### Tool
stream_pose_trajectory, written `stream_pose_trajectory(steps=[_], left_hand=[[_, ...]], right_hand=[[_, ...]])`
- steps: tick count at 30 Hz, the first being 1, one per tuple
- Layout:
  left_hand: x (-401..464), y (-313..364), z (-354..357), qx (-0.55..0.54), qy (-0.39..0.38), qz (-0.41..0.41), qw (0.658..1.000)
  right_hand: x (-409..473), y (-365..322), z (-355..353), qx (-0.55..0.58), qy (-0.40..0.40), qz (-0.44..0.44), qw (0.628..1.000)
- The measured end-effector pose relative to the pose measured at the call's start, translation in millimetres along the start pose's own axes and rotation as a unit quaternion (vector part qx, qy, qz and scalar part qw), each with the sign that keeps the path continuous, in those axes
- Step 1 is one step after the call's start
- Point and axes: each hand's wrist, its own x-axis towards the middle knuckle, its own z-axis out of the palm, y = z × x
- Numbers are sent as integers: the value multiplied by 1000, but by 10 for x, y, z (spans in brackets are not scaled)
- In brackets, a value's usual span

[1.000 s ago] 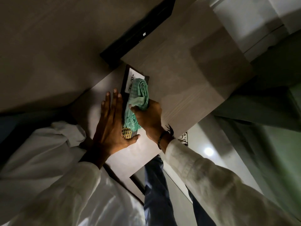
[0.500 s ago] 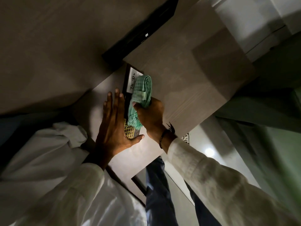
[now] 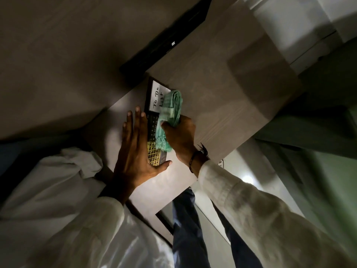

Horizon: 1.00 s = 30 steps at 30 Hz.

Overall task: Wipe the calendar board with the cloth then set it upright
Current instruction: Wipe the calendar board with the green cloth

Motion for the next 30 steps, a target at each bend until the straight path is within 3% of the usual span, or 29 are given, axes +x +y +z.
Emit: stream_pose_trajectory(steps=[4, 8, 12, 16, 21, 25, 30], left_hand=[[5, 29, -8, 0, 1, -13, 1000], [42, 20, -18, -3, 7, -8, 1000], [59, 43, -17, -10, 5, -15, 1000], [-9, 120, 10, -16, -5, -15, 1000], [22, 172, -26, -28, -6, -37, 999], [45, 151, -64, -23, -8, -39, 999], [60, 130, -23, -17, -5, -45, 999]], right_hand=[[-125, -65, 55, 13, -3, -68, 998], [34, -59, 6, 5, 6, -3, 1000], [-52, -79, 20, -31, 1, -80, 996], [56, 92, -68, -78, 23, -4, 997], [-27, -9, 17, -83, 21, -107, 991], [85, 8, -21, -102, 14, -53, 993], [-34, -80, 45, -78, 19, -119, 990]])
